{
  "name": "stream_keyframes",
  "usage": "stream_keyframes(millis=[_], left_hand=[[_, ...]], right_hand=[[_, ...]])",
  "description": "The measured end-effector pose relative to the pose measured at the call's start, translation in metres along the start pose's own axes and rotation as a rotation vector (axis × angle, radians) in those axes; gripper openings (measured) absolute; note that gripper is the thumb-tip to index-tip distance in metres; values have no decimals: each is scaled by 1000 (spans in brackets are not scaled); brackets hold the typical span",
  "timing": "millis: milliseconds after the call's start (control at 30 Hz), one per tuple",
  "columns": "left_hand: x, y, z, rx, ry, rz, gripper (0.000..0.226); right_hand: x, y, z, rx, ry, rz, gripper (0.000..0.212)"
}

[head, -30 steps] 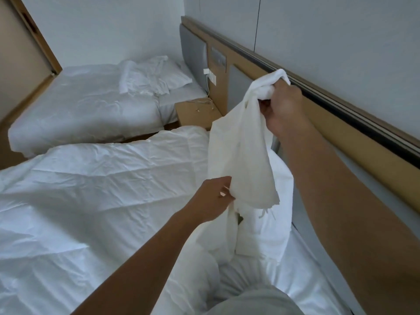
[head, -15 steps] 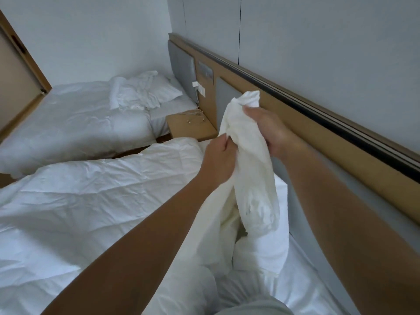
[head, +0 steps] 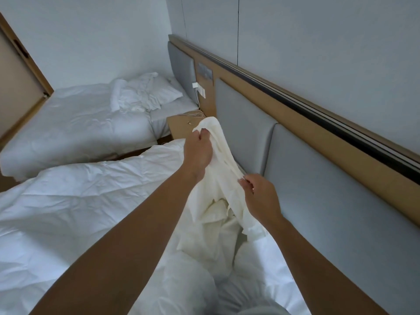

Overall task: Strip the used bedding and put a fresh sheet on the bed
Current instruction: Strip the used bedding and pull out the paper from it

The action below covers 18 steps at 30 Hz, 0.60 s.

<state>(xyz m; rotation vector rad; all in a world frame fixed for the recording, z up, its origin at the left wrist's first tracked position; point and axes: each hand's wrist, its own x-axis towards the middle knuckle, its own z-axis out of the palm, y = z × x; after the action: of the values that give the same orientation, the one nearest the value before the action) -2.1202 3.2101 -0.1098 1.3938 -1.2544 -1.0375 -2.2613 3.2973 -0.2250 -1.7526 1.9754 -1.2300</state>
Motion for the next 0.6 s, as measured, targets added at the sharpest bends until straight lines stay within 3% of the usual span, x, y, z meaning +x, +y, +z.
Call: stream_keyframes(millis=[300, 400, 533, 600], left_hand=[[11, -5, -30, -51, -55, -97, 23], [18, -11, -37, -33, -40, -123, 32], [23, -21, -45, 89, -34, -40, 40], [23, -23, -47, 46, -111, -59, 40]], right_hand=[[45, -11, -29, 152, 64, 85, 38], [53, -15, -33, 174, 71, 101, 34], [67, -14, -44, 113, 112, 76, 35], [75, -13, -52, 29, 143, 87, 33]])
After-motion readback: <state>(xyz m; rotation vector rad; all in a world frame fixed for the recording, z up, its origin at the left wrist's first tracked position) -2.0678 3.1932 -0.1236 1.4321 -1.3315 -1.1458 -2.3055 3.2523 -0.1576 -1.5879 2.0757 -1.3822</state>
